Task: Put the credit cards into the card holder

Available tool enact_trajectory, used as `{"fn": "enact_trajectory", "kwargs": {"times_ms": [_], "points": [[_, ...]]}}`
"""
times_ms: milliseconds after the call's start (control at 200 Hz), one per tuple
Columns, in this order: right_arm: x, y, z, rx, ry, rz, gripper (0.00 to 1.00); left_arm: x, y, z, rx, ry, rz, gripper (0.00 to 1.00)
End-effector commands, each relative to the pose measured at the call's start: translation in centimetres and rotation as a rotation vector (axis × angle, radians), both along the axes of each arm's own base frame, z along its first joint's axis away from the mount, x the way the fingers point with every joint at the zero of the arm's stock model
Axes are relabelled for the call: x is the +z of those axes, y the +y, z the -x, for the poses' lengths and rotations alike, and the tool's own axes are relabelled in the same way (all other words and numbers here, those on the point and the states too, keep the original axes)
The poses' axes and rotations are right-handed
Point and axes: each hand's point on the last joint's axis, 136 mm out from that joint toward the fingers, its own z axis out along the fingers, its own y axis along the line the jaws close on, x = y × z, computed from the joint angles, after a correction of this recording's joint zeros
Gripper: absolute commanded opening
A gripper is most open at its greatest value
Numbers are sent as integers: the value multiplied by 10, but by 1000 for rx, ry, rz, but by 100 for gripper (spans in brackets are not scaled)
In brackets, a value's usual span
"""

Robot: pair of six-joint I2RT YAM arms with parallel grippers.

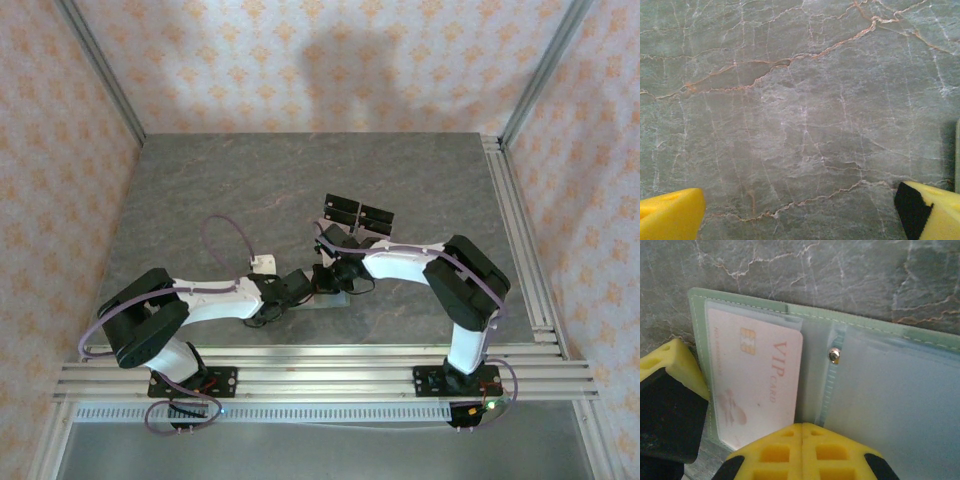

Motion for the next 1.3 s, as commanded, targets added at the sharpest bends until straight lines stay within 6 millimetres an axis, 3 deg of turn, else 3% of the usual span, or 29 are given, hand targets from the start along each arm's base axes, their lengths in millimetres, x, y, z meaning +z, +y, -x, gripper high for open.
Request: {"fn": "enact_trajectory", "kwargs": {"times_ms": [0,195,320,390,540,826,1291], "points": [[19,3,0,30,-39,-4,0,0,1,1,-10,-4,-26,100],[57,-22,-10,-8,-162,42,22,26,17,-2,-17,-40,-97,100],[60,-47,-16,-27,-202,116,39,38,22,-2,-9,-65,-75,100],[58,-58,-19,-19,-217,168,43,43,19,-4,-18,-76,-52,100],[53,-65,-26,15,-244,247,45,46,4,-9,-60,-71,6,100],[41,-51,-34,42,-227,237,45,39,-17,-12,-90,-71,106,100],[19,-49,-38,57,-201,273,46,10,-26,-9,-98,-4,104,100]]}}
